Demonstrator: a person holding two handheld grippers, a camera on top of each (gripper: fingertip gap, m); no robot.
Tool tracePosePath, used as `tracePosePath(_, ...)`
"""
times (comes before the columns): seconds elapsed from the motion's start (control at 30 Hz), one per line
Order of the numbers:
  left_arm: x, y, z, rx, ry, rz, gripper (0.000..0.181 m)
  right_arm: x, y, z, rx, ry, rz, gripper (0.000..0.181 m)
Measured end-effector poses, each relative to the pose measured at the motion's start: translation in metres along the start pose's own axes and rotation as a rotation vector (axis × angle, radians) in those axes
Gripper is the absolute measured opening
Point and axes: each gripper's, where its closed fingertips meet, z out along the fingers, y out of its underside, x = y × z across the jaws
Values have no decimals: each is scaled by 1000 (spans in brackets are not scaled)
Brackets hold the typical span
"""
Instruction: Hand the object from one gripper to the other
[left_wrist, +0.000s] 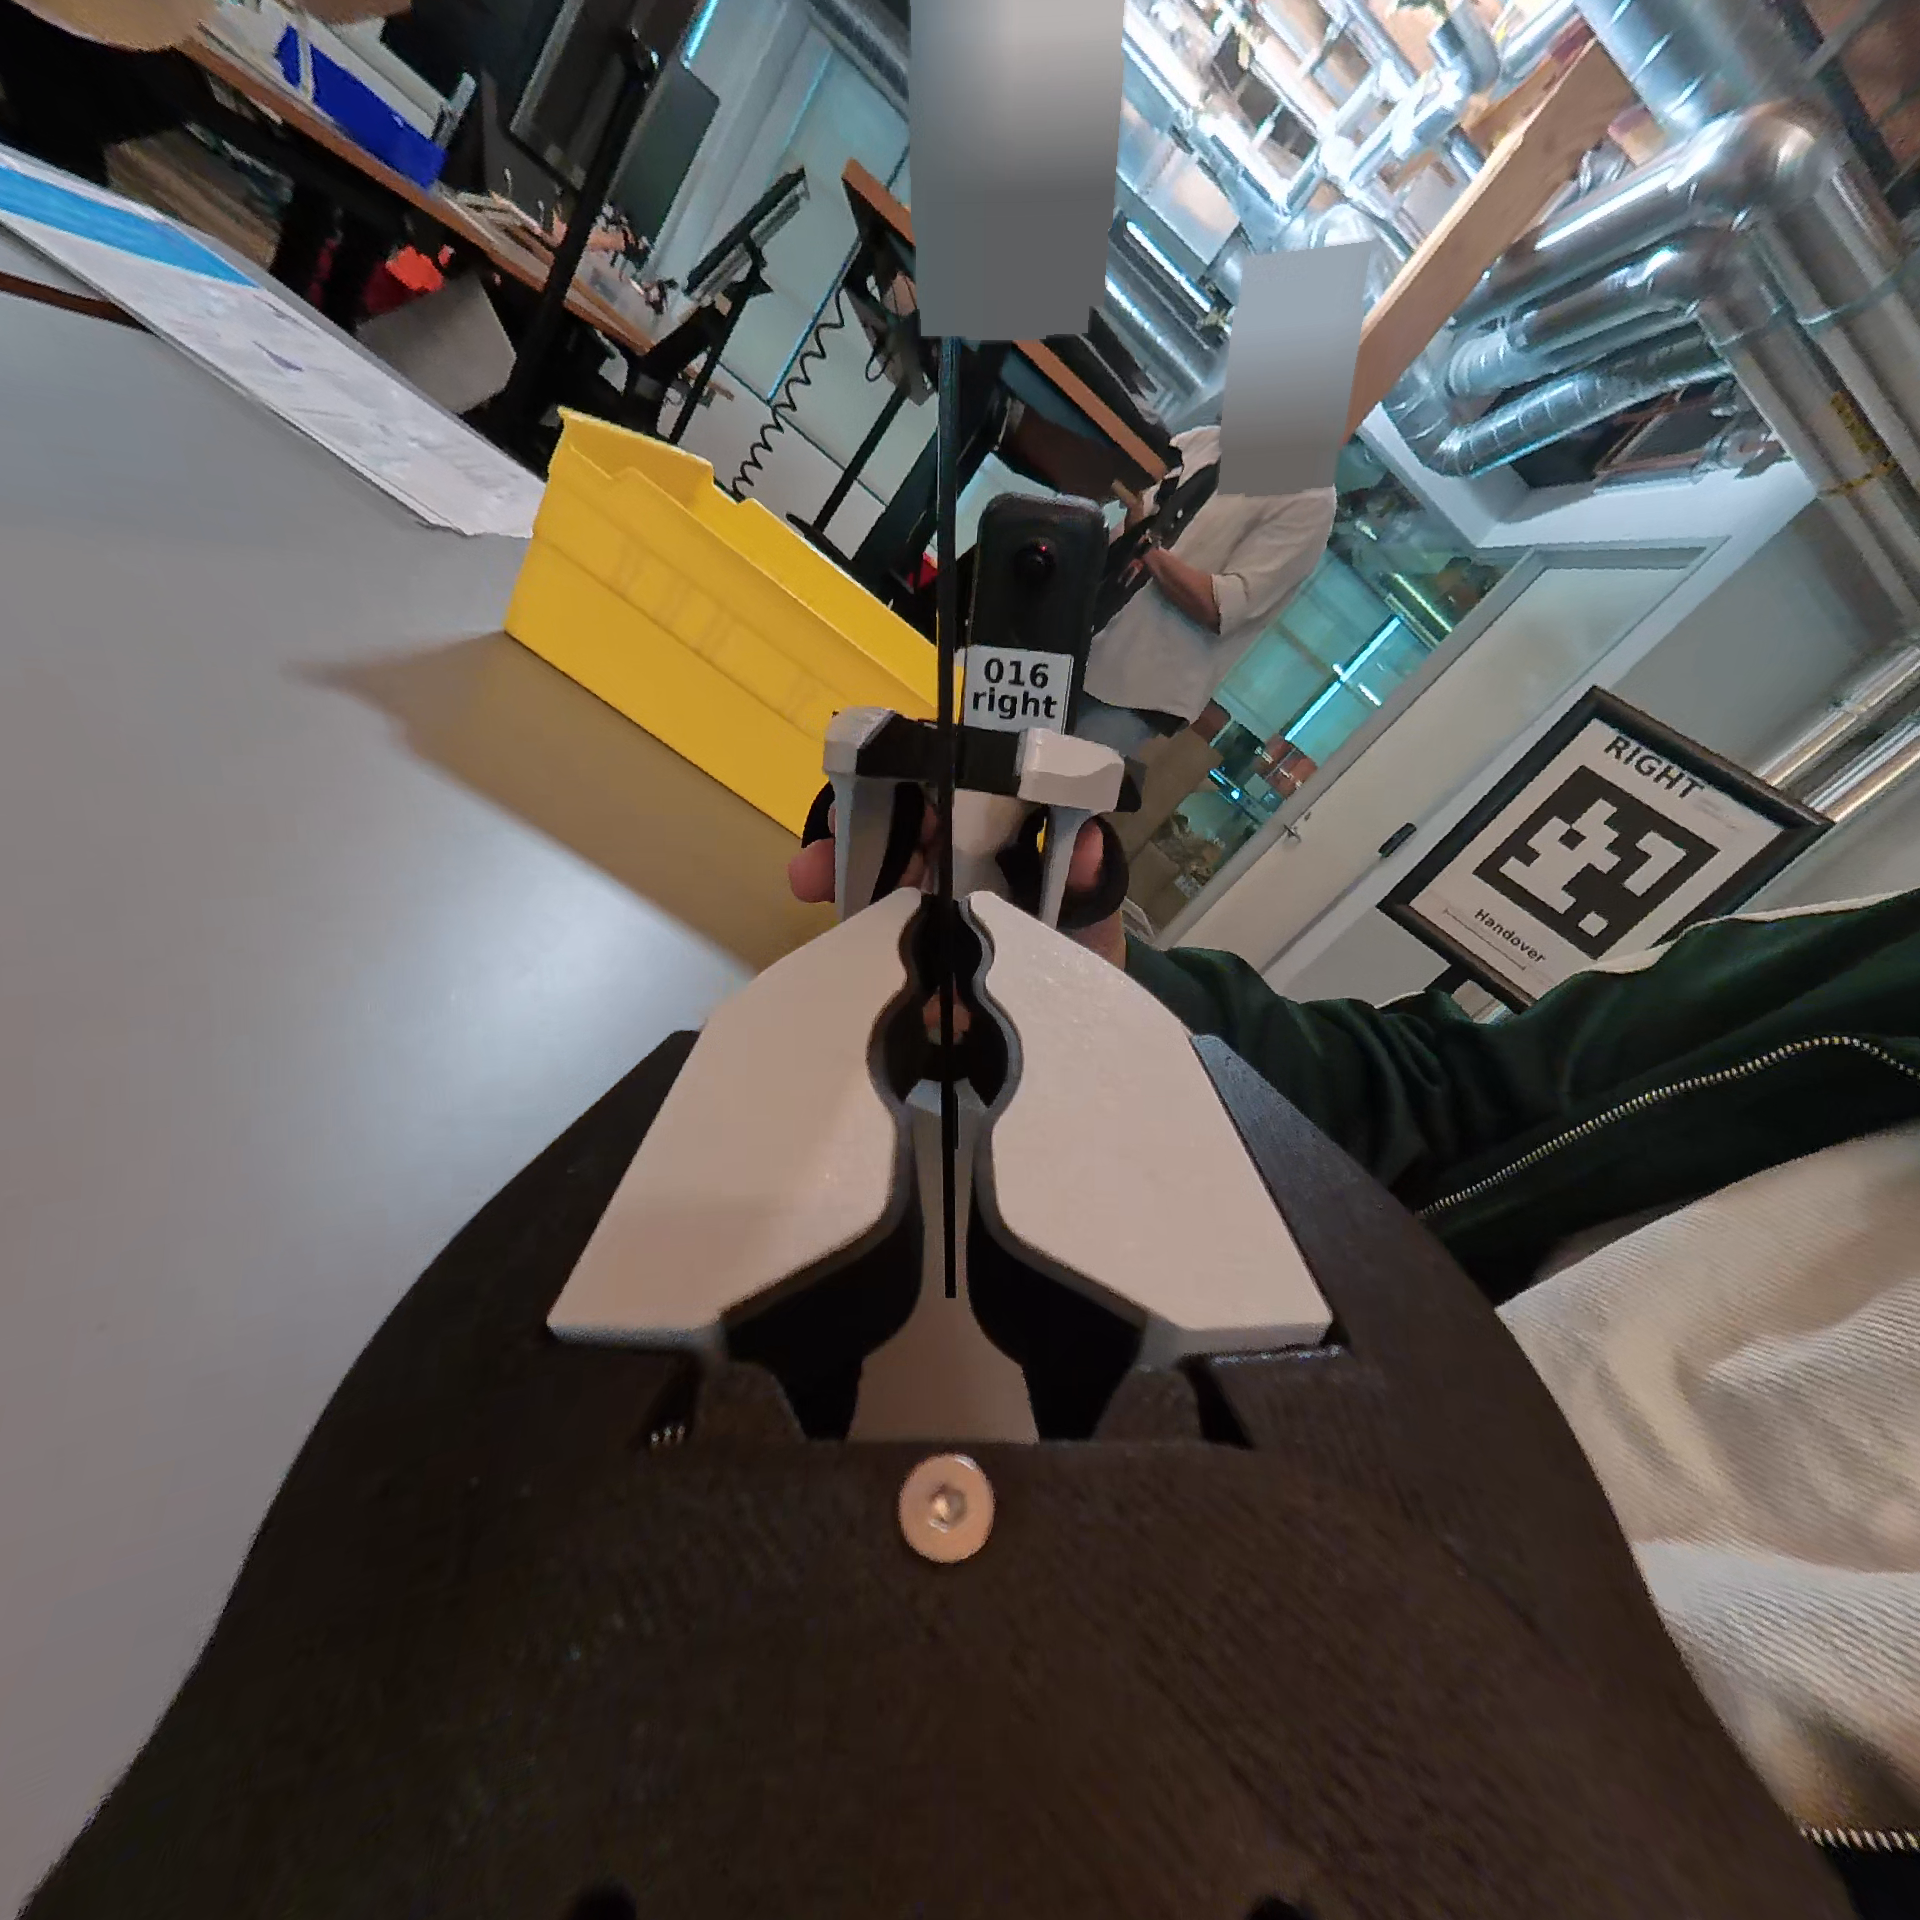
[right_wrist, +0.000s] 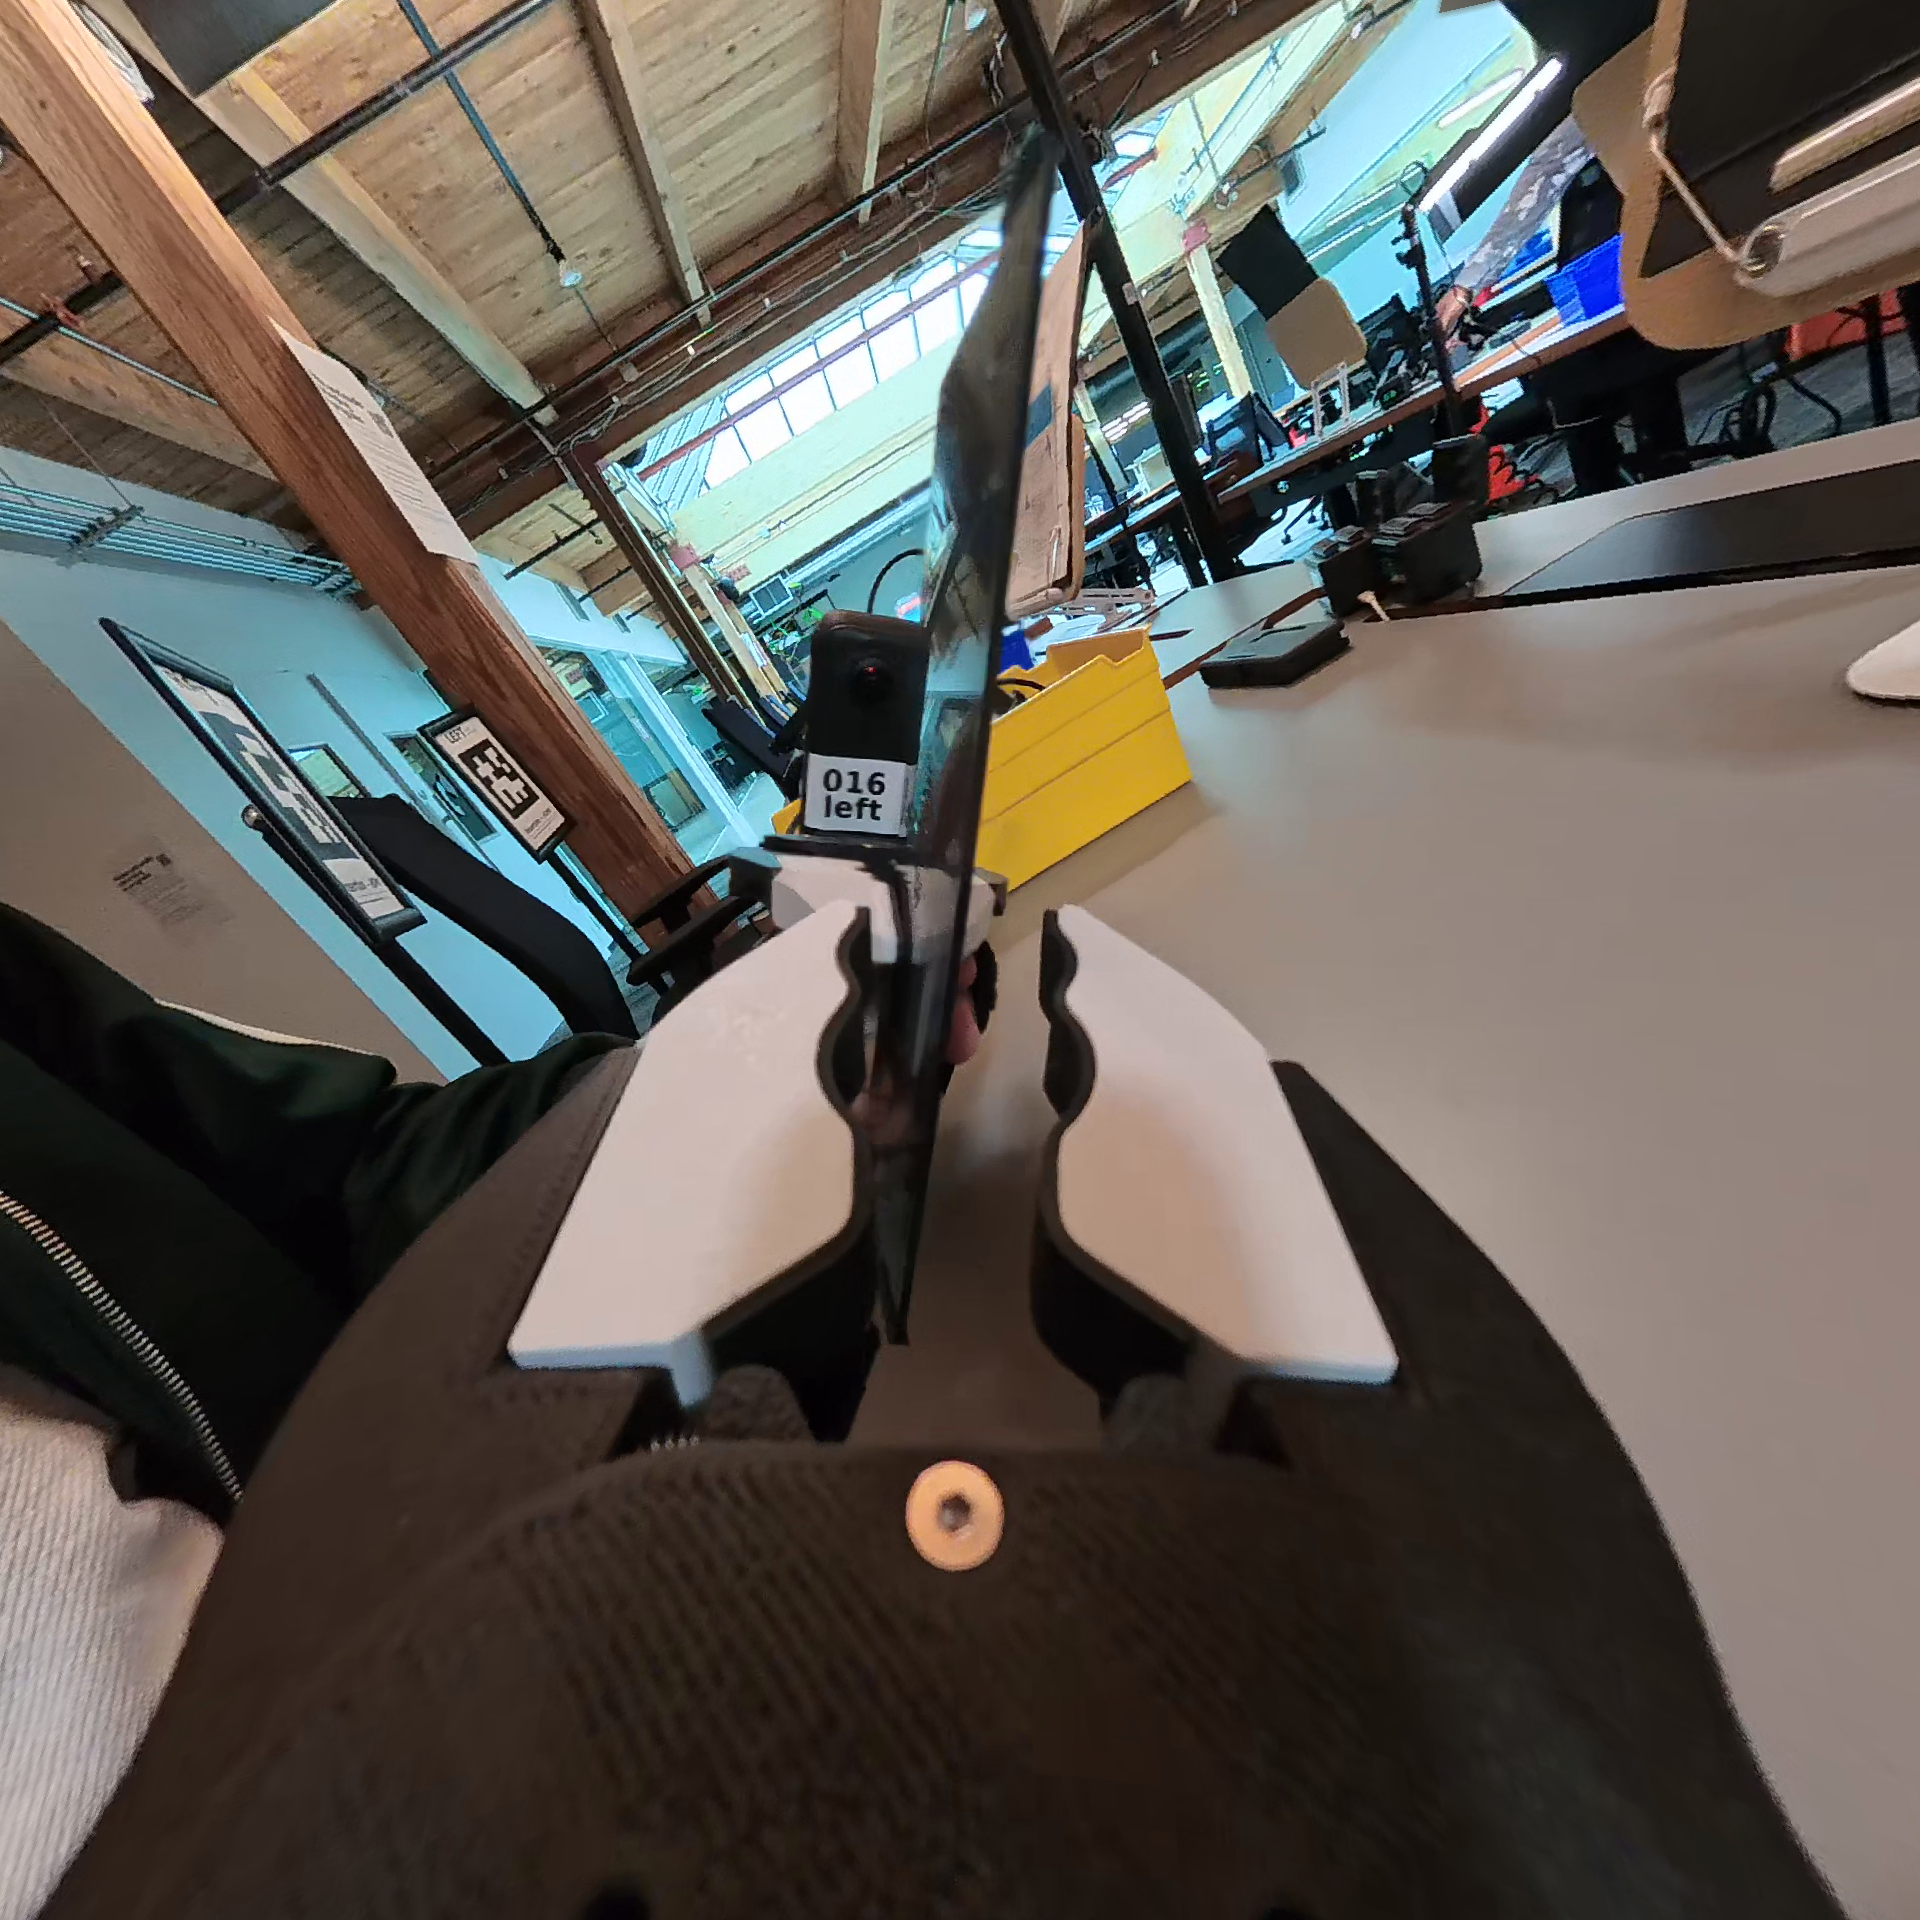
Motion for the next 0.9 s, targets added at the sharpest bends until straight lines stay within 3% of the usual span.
tracePosePath(0.77, 1, 25, 13, -132, 24, -16, 3, 0, -10, -8, 52, -23, 31, 18)
tracePosePath(0.9, 2, 27, 15, -141, 27, -15, 3, -1, -10, -8, 50, -25, 27, 9)
